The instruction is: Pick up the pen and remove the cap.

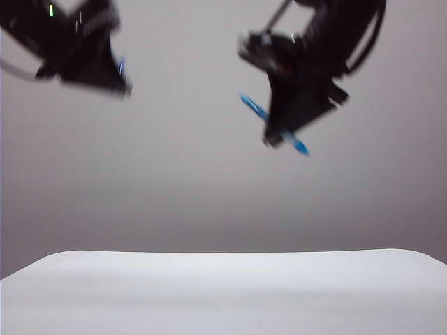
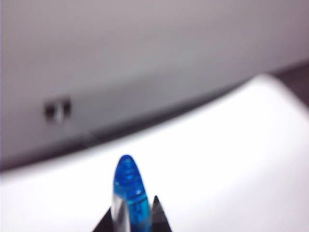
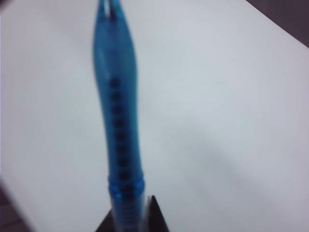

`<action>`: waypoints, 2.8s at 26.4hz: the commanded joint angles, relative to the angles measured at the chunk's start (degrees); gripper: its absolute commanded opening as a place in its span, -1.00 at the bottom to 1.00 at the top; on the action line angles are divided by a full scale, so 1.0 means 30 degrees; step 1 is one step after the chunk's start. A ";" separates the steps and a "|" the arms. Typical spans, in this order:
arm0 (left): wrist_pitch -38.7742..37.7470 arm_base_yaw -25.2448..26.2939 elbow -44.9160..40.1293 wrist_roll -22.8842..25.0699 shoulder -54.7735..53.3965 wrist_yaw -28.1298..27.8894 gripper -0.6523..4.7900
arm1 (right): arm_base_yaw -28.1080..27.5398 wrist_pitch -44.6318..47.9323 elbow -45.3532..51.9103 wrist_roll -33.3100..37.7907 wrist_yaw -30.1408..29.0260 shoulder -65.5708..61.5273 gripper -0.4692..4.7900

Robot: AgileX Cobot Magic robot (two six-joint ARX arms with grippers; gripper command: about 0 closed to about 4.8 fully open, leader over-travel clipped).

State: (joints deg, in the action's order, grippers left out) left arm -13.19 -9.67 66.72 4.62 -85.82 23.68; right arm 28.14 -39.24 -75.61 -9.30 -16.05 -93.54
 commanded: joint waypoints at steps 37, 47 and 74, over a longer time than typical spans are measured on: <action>-0.7657 -0.3038 0.0080 0.0816 -0.9282 -0.5326 -0.78 | -0.3417 0.0699 0.3206 0.0102 0.4524 -0.8022 -0.61; -0.7592 -0.3038 0.0080 0.0794 -0.9275 -0.4889 -0.16 | -0.3410 0.1115 0.3213 0.0109 0.4524 -0.8123 -0.22; -1.4739 -0.3060 0.3985 0.1042 -0.8451 -0.7402 0.92 | -0.3395 -0.1173 0.2739 0.0823 0.3701 -0.2936 0.10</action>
State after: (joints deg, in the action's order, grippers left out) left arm -54.17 -18.90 78.41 6.96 -112.40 3.05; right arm 17.89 -40.69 -67.31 -7.38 -4.16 -103.88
